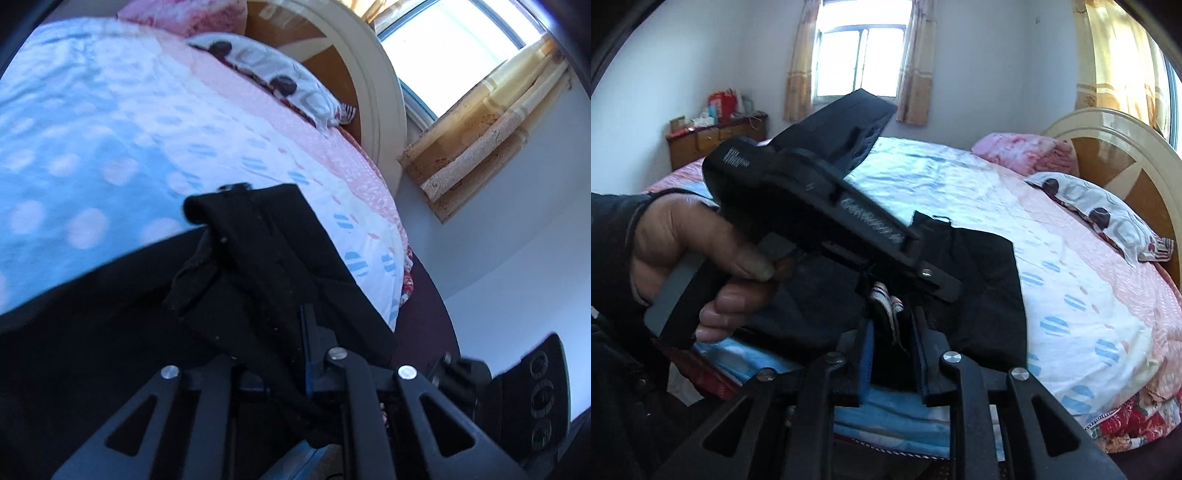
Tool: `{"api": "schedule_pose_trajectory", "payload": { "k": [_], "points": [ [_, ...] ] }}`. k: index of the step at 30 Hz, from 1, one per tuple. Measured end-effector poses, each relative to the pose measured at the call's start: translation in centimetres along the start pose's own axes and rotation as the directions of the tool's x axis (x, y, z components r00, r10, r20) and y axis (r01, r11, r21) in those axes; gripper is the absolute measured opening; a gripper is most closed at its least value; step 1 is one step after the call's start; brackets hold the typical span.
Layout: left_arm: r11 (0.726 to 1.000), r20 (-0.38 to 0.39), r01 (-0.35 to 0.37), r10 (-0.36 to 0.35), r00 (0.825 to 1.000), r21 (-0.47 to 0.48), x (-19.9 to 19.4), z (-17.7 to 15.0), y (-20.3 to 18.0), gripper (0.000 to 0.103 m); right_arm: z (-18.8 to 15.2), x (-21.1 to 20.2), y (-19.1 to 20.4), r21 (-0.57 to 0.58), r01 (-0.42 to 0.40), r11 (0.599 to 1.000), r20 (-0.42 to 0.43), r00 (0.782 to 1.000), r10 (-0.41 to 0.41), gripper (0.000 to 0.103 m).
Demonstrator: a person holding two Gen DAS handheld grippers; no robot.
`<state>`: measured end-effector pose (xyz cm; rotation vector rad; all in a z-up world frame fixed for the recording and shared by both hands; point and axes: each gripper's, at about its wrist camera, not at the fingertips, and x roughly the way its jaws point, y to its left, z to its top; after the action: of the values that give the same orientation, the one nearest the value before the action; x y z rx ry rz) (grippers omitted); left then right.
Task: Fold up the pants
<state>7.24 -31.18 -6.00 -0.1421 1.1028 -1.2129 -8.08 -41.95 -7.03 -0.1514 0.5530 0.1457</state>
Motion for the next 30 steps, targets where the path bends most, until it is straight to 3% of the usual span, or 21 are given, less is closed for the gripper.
{"api": "schedule_pose_trajectory", "payload": {
  "k": [2, 7, 11, 16, 23, 30],
  "points": [
    [0.998, 0.030, -0.054, 0.053, 0.998, 0.029, -2.5, -0.6, 0.6, 0.011, -0.1, -0.9, -0.1, -0.004, -0.021, 1.000, 0.034, 0.999, 0.022, 0.040],
    [0.987, 0.076, -0.156, 0.154, 0.985, 0.025, -8.8, -3.2, 4.0, 0.011, 0.1, -2.4, -1.2, 0.072, -0.144, 0.987, 0.129, 0.983, 0.134, 0.053],
    [0.973, 0.098, -0.231, 0.231, 0.968, -0.010, -12.2, -5.8, 6.9, 0.011, 0.0, -1.3, -1.2, 0.092, -0.137, 0.986, 0.120, 0.985, 0.126, 0.054],
    [0.939, 0.106, -0.343, 0.344, 0.933, -0.034, -15.0, -8.2, 10.1, 0.011, 0.2, 0.0, -1.0, 0.106, -0.146, 0.984, 0.098, 0.986, 0.136, 0.054],
    [0.928, 0.103, -0.358, 0.368, 0.924, -0.104, -16.2, -10.0, 13.5, 0.011, 0.7, 1.3, 0.1, 0.111, -0.179, 0.978, 0.060, 0.983, 0.173, 0.054],
    [0.933, 0.085, -0.330, 0.344, 0.935, -0.143, -15.7, -10.7, 14.9, 0.011, 0.8, 2.5, 2.1, 0.085, -0.205, 0.975, -0.008, 0.979, 0.206, 0.054]
  ]
}}
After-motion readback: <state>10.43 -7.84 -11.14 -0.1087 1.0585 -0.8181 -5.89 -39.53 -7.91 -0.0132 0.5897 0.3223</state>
